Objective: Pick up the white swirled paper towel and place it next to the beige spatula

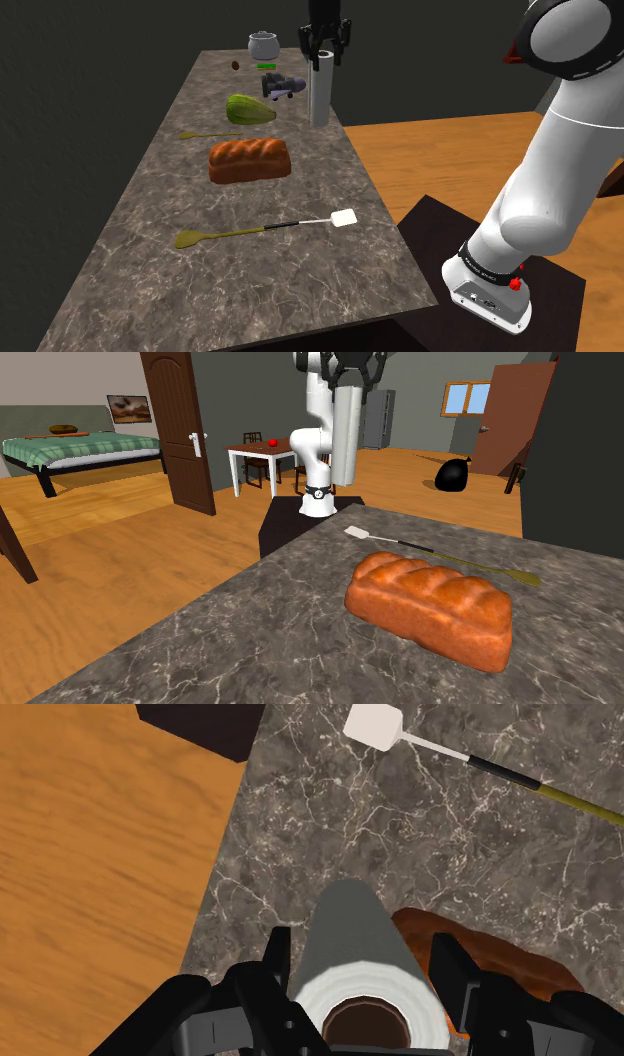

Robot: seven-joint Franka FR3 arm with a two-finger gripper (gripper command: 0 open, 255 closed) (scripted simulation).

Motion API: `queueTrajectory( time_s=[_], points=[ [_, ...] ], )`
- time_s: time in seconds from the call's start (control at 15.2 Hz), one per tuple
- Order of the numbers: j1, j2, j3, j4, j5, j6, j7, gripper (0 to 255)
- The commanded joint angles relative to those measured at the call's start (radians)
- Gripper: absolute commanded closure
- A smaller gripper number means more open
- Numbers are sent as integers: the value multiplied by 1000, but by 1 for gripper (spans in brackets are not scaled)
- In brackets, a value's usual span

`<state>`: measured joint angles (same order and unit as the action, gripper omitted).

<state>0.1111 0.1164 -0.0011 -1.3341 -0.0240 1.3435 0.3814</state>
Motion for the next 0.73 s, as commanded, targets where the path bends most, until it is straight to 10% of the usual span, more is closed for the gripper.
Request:
queueTrajectory(
  time_s=[0.0,0.66],
  points=[
    [28,-26,21,-57,3,30,52,255],
    [146,-72,126,-217,24,142,278,255]
  ],
)
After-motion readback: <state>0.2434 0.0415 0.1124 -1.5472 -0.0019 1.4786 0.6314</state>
